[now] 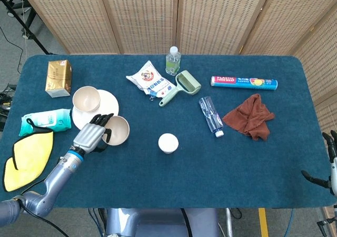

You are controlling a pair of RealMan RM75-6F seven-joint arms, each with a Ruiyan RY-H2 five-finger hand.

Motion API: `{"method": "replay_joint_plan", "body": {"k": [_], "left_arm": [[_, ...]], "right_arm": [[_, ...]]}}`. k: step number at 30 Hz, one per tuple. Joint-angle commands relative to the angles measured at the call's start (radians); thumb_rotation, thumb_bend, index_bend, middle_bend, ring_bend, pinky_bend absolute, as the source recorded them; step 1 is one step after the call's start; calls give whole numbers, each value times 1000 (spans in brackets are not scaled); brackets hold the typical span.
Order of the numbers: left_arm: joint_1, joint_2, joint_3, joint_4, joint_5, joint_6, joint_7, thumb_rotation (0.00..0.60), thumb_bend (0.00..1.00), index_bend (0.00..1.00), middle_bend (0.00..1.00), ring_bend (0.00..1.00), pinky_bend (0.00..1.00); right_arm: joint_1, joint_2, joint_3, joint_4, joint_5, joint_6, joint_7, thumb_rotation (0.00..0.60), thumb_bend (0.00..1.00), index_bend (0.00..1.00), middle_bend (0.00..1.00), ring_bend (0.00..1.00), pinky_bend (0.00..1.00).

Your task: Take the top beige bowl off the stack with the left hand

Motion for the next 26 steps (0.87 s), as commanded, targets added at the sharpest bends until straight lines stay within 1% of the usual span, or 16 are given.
{"method": "replay_joint_plan", "body": {"k": [1,3,4,7,10,11,13,14,16,19,21,23,26], "left_arm": [[-6,-6,5,12,4,-12,-4,600,125,716,0,0,0],[-3,-14,3,13,2,2,1,600,20,666,0,0,0],[0,-13,2,8,5,10,-2,600,3,655,0,0,0],[19,8,-8,-30,37,62,-28,600,0,647,0,0,0],[52,56,-12,-86,85,139,-55,600,0,632,0,0,0],[66,72,-13,-102,99,168,-61,600,0,621,0,0,0],[114,109,-9,-138,128,259,-61,600,0,592,0,0,0],[130,117,-5,-148,136,285,-58,600,0,569,0,0,0],[197,136,9,-170,134,386,-39,600,0,495,0,0,0],[293,136,25,-170,134,535,5,600,0,329,0,0,0],[330,134,31,-161,132,577,-4,600,0,230,0,0,0],[362,140,39,-157,136,607,-20,600,0,183,0,0,0],[395,148,47,-157,133,631,-28,600,0,171,0,0,0]], "right_arm": [[0,2,2,1,2,1,2,600,0,0,0,0,0],[-1,3,1,-2,-1,2,4,600,0,0,0,0,0],[-2,4,0,-2,-3,3,4,600,0,0,0,0,0],[-3,5,-1,-4,-4,4,5,600,0,0,0,0,0],[-3,6,-1,-5,-5,4,6,600,0,0,0,0,0],[-3,6,0,-6,-5,5,6,600,0,0,0,0,0],[-3,7,0,-7,-7,7,6,600,0,0,0,0,0],[-3,7,0,-8,-8,8,6,600,0,0,0,0,0],[-4,6,-1,-7,-12,13,0,600,0,0,0,0,0],[-7,7,-1,-7,-9,15,-2,600,0,0,0,0,0],[-7,7,0,-7,-6,15,-3,600,0,0,0,0,0],[-7,6,1,-7,-7,18,-4,600,0,1,0,0,0],[-8,7,0,-9,-8,18,-3,600,0,7,0,0,0]]}}
